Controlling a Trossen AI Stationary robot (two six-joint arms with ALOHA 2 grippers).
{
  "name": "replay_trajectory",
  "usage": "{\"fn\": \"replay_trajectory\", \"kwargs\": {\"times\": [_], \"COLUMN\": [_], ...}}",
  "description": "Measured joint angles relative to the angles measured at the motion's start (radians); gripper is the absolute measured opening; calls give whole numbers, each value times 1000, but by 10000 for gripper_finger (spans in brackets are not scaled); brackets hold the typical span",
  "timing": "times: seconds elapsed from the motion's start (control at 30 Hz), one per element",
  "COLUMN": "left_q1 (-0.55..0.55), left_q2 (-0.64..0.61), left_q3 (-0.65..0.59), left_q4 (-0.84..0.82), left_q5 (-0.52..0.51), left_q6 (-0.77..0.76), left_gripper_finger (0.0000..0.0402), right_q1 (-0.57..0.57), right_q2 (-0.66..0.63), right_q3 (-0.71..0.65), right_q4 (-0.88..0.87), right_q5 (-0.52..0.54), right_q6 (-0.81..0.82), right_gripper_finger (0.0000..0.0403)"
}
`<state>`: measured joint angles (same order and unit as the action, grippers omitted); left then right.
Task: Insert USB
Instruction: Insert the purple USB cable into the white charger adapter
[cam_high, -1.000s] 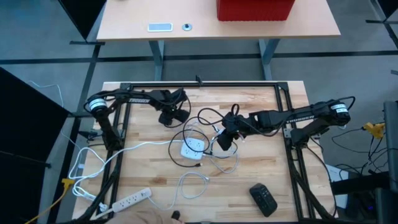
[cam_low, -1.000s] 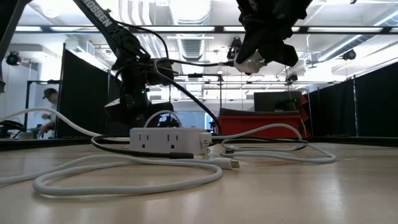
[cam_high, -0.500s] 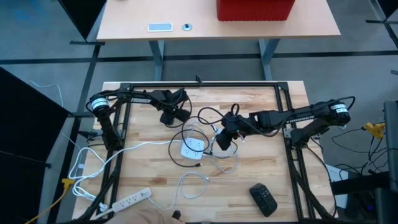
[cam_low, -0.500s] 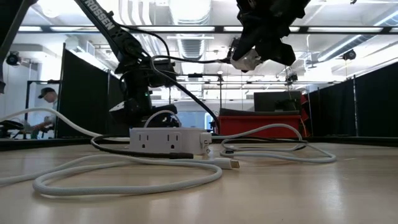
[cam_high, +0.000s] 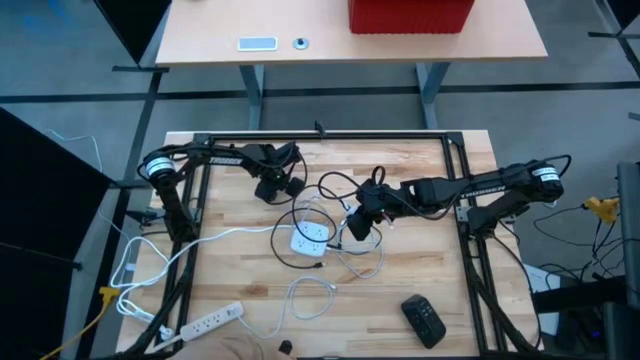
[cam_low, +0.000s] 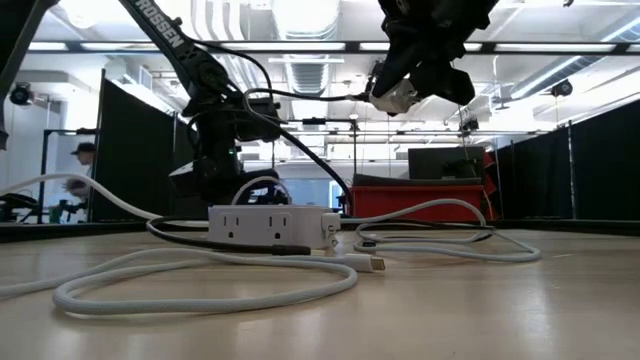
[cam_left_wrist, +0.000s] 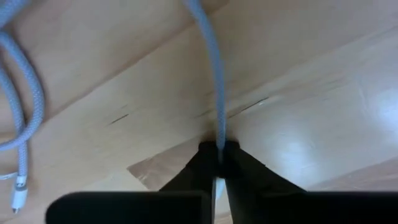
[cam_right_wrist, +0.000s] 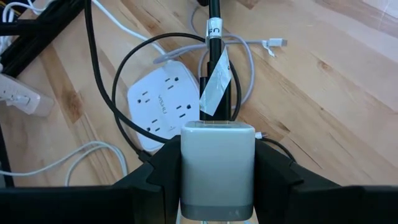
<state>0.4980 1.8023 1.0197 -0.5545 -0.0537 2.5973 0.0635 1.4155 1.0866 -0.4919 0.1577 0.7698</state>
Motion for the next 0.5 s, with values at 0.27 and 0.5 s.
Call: {"fn": "replay_trajectory", "kwargs": {"times": [0.27, 0.5], "left_q1": [-1, 0], "left_q2": [-5, -70], "left_q3": [39, 132], "left_q4": [-55, -240], "left_q5": [36, 200], "left_q6": [-15, -257], "left_gripper_finger": [1, 0], "right_q1": [0, 1], "right_q2": [0, 0], "right_q3": [0, 0], "right_q4": [0, -1], "right_q5": [0, 0], "right_q6": [-8, -9], "right_gripper_finger": [124, 124]}}
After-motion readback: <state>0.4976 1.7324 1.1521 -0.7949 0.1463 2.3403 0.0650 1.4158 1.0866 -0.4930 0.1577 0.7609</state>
